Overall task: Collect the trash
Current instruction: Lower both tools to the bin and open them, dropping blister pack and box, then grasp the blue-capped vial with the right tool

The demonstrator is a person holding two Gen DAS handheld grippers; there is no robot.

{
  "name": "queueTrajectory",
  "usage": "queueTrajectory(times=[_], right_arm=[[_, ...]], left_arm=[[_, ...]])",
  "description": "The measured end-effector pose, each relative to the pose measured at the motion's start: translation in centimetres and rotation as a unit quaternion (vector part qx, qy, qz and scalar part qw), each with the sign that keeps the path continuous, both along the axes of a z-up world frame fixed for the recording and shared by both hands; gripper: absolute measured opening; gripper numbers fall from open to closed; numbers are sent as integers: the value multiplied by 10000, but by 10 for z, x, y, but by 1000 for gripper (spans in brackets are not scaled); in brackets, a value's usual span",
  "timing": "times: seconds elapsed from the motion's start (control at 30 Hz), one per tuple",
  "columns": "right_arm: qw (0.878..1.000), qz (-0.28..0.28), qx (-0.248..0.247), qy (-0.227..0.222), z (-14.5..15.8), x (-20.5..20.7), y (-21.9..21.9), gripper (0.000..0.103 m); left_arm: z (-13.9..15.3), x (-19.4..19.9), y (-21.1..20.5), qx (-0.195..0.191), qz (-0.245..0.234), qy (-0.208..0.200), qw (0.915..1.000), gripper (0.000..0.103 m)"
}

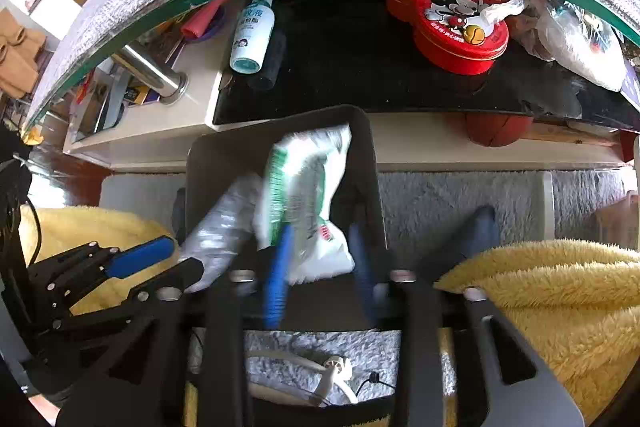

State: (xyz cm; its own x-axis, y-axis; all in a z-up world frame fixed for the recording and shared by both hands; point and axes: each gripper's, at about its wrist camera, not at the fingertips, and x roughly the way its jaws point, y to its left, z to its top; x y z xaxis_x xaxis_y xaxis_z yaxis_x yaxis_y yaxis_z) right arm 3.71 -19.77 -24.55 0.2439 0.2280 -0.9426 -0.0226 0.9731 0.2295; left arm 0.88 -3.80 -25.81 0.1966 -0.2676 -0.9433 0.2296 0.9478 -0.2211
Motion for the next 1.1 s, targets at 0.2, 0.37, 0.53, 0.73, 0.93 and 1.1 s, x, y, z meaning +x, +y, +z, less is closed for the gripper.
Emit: queueTrajectory(times=[0.2,0.37,0.53,0.73,0.93,1.1], right_arm=[[9991,-181,-220,-323,21,5,-8,87],[9965,-273,-281,-743,58,11,-18,99],[9930,-383,-202,-1101,91,18,-28,100],[9904,-303,-153,-1343,111,33,-23,100],[9889,-66,8,-1485,117,56,-7,99],[9878,303,70,-1529,119,79,17,74]], left_arm=[[18,0,5,128,52,-359,9993,79],[47,5,11,139,135,-720,9972,95],[74,11,18,170,230,-1016,9944,95],[92,25,27,102,361,-1132,9929,95],[111,45,42,251,498,-1316,9897,95],[125,63,59,367,671,-1475,9861,95]])
